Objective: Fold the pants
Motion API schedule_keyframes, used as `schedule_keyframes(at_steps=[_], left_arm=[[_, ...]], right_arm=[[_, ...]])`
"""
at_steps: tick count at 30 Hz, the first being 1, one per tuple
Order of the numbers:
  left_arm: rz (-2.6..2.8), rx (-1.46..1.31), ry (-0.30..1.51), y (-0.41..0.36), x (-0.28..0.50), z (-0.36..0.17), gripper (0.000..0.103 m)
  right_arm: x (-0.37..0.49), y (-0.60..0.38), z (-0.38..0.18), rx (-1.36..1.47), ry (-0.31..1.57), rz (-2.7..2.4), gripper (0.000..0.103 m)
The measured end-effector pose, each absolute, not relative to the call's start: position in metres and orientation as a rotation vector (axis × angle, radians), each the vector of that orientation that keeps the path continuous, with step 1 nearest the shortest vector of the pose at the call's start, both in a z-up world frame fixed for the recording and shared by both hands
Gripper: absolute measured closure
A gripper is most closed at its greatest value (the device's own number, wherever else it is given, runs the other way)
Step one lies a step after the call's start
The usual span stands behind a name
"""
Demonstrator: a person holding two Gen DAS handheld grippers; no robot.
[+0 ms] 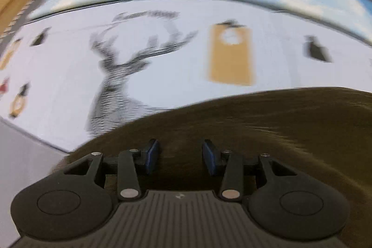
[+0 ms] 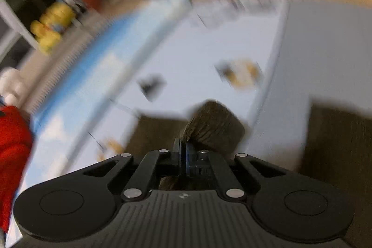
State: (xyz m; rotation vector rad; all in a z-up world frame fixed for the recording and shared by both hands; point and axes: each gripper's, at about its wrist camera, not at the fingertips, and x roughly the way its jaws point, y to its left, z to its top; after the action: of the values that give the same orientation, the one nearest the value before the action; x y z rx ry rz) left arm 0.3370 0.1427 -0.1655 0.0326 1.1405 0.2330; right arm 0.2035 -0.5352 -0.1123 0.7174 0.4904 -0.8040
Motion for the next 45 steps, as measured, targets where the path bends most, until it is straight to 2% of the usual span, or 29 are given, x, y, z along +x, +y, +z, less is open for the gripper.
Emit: schedule_keyframes(at_steps=[2, 3, 5, 7, 8, 9, 11, 14, 19, 20, 21, 22, 24, 28, 29, 34, 38, 40, 42, 45], left_arm=[[0.255, -0.039, 1.124, 0.154, 0.342, -0.164, 0.057], [0.271, -0.072, 1.109, 0.159, 0.341, -0.159, 0.057], [0.324, -0.086, 1.057, 0.168, 0.341, -0.145, 0.056], [0.384, -0.091, 1.024, 0.178, 0.340, -0.137, 0.049], [0.429, -0.111, 1.015, 0.188, 0.338, -0.134, 0.040], [0.470, -0.131, 1.014, 0.198, 0.338, -0.134, 0.034], [0.539, -0.160, 1.034, 0.216, 0.331, -0.136, 0.030], [0.612, -0.218, 1.102, 0.235, 0.321, -0.144, 0.024], [0.634, -0.292, 1.151, 0.252, 0.317, -0.156, 0.024], [0.620, -0.287, 1.155, 0.252, 0.319, -0.158, 0.033], [0.622, -0.260, 1.154, 0.252, 0.319, -0.161, 0.040], [0.629, -0.222, 1.147, 0.253, 0.321, -0.163, 0.054], [0.626, -0.209, 1.127, 0.254, 0.326, -0.166, 0.059], [0.629, -0.157, 1.085, 0.245, 0.333, -0.162, 0.059], [0.632, -0.148, 1.077, 0.244, 0.335, -0.163, 0.059], [0.643, -0.244, 1.049, 0.253, 0.334, -0.163, 0.058], [0.644, -0.262, 1.057, 0.255, 0.335, -0.161, 0.056], [0.637, -0.248, 1.064, 0.253, 0.335, -0.161, 0.055], [0.637, -0.250, 1.070, 0.254, 0.335, -0.160, 0.050], [0.635, -0.253, 1.078, 0.256, 0.332, -0.159, 0.043]], right_arm=[[0.203, -0.531, -0.094, 0.595, 0.432, -0.934, 0.100], [0.202, -0.531, -0.085, 0.534, 0.408, -1.008, 0.097], [0.200, -0.537, -0.073, 0.523, 0.360, -1.046, 0.096], [0.214, -0.546, -0.073, 0.530, 0.371, -0.952, 0.095], [0.229, -0.551, -0.077, 0.514, 0.424, -0.878, 0.086], [0.244, -0.556, -0.084, 0.510, 0.484, -0.797, 0.070], [0.280, -0.564, -0.107, 0.500, 0.625, -0.605, 0.056], [0.324, -0.569, -0.138, 0.433, 0.795, -0.510, 0.055], [0.356, -0.578, -0.174, 0.364, 0.929, -0.494, 0.055], [0.359, -0.577, -0.177, 0.354, 0.942, -0.473, 0.063], [0.365, -0.574, -0.178, 0.328, 0.935, -0.457, 0.085], [0.368, -0.570, -0.173, 0.291, 0.912, -0.447, 0.091], [0.378, -0.569, -0.156, 0.289, 0.856, -0.385, 0.094], [0.402, -0.577, -0.108, 0.346, 0.696, -0.431, 0.094], [0.406, -0.576, -0.100, 0.326, 0.654, -0.475, 0.100], [0.385, -0.580, -0.092, 0.316, 0.632, -0.561, 0.092], [0.323, -0.598, -0.125, 0.460, 0.707, -0.704, 0.068], [0.293, -0.603, -0.146, 0.531, 0.769, -0.791, 0.065], [0.270, -0.601, -0.167, 0.572, 0.810, -0.848, 0.058], [0.261, -0.599, -0.193, 0.625, 0.845, -0.837, 0.057]])
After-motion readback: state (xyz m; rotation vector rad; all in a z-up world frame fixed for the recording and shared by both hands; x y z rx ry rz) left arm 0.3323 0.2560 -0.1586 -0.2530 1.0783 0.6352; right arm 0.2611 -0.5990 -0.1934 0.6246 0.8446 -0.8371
